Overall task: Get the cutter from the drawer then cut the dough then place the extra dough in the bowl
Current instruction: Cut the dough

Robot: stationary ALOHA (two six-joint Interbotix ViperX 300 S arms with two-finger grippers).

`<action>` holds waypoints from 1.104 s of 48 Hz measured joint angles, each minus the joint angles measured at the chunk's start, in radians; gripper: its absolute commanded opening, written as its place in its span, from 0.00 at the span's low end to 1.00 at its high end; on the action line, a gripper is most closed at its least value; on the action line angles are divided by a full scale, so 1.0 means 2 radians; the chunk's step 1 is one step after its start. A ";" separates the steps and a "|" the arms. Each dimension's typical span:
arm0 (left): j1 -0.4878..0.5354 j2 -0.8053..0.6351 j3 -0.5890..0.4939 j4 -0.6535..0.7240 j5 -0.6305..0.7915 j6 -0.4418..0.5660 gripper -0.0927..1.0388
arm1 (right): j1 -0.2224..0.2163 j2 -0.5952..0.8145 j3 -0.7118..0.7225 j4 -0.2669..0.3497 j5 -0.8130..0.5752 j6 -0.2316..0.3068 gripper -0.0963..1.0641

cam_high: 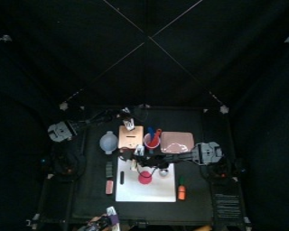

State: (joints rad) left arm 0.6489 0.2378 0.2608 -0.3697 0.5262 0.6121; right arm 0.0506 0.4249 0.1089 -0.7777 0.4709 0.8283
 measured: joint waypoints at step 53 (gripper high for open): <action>-0.340 -0.255 0.318 -0.110 -0.563 -0.032 0.43 | 0.082 -0.291 0.268 0.170 0.106 0.000 0.92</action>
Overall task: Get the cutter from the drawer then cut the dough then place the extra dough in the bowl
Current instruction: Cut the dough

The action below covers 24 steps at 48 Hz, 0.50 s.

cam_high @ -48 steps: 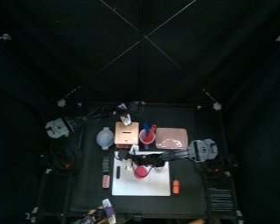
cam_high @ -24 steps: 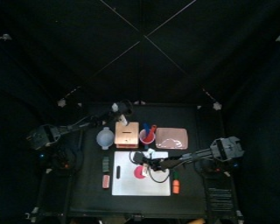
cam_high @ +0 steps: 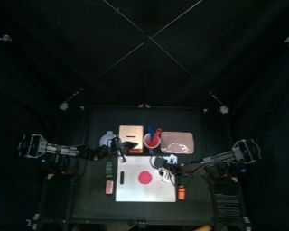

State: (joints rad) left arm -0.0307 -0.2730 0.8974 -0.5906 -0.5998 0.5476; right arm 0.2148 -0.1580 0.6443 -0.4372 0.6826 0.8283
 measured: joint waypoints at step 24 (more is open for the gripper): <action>-0.091 -0.032 0.061 -0.003 -0.046 -0.024 0.43 | 0.001 0.015 0.026 0.005 -0.007 -0.020 0.94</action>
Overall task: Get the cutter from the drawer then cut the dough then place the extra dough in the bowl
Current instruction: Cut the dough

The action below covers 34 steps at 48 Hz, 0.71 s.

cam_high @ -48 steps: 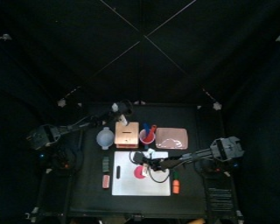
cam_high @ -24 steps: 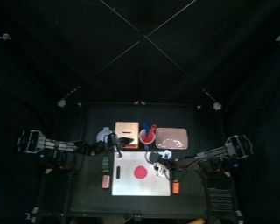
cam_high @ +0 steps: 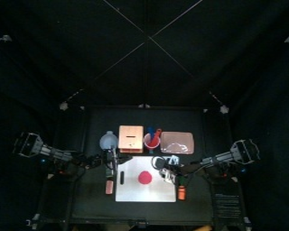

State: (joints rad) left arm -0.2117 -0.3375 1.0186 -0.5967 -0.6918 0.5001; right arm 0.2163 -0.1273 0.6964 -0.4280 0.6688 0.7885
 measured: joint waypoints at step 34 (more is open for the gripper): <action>-0.004 0.005 0.032 0.154 0.048 -0.199 0.43 | -0.029 0.037 -0.032 0.109 0.014 -0.154 0.60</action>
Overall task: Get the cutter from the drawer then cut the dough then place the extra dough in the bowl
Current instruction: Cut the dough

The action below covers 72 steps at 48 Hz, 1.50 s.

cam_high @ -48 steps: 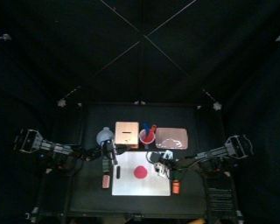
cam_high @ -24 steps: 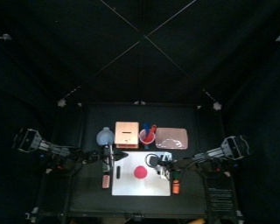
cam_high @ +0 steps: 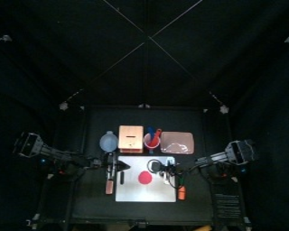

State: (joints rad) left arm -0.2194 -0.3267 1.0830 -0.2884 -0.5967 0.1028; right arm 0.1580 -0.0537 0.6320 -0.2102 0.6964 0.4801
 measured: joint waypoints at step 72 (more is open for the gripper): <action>0.003 0.001 0.071 -0.002 -0.024 -0.020 0.43 | 0.025 0.155 -0.244 -0.020 0.094 -0.006 0.59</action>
State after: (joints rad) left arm -0.2132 -0.3252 1.2257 -0.2915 -0.6443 0.0629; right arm 0.2071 0.2562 0.1442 -0.2500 0.8836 0.4679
